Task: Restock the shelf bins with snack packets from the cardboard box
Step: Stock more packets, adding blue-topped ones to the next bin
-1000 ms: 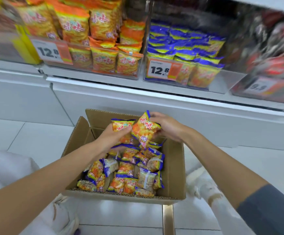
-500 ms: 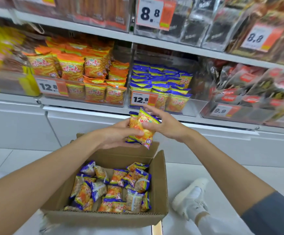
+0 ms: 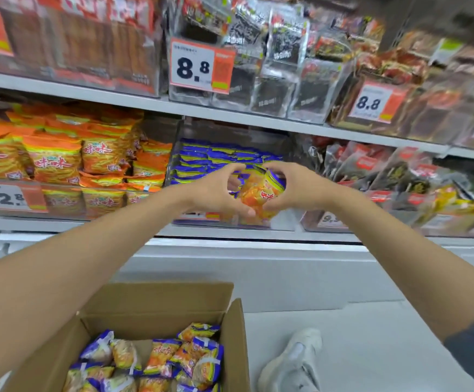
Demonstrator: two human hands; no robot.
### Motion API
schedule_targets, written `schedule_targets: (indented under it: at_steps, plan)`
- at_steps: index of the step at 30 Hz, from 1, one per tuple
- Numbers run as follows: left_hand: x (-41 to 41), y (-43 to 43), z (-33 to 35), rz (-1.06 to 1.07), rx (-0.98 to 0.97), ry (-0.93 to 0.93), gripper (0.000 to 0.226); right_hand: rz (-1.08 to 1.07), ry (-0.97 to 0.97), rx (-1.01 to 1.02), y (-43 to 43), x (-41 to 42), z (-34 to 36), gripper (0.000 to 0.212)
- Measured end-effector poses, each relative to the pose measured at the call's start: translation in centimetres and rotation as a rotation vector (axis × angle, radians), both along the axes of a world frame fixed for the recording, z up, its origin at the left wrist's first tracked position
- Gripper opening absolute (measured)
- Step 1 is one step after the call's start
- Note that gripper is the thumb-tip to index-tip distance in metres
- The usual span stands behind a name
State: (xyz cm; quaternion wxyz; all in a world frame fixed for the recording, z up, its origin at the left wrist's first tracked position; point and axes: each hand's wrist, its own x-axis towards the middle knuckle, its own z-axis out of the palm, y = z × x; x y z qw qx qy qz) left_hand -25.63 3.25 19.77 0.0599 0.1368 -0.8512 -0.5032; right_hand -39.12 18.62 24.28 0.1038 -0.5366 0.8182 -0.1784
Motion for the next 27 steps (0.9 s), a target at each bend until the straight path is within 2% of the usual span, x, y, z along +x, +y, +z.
schedule_targets:
  at_steps: [1,3,6,10,14,20,27]
  plan:
    - [-1.4,-1.0,-0.1,0.025,-0.066,0.027,0.098,-0.053,0.1,-0.042,0.0,-1.6,-0.1,0.067]
    - [-4.2,-3.3,-0.9,0.086,-0.202,0.051,0.083,-0.109,0.285,-0.085,-0.3,-4.9,-0.9,0.079]
    - [-8.9,-5.9,-2.4,0.08,-0.497,-0.018,0.059,-0.157,0.472,-0.055,-1.6,-9.0,-2.7,0.074]
    - [-14.0,-7.2,-3.7,-0.069,-0.678,-0.148,0.073,-0.197,0.656,0.097,-4.2,-11.3,-4.3,0.076]
    - [-15.9,-8.5,-6.0,-0.177,-0.902,-0.337,0.08,-0.2,0.672,0.239,-6.9,-12.2,-4.4,0.077]
    - [-15.6,-9.6,-6.9,-0.187,-0.842,-0.273,0.07,-0.196,0.526,0.478,-10.9,-14.5,-5.0,0.073]
    - [-15.3,-9.7,-6.3,-0.171,-0.727,-0.212,0.062,-0.197,0.573,0.633,-12.9,-15.5,-5.2,0.085]
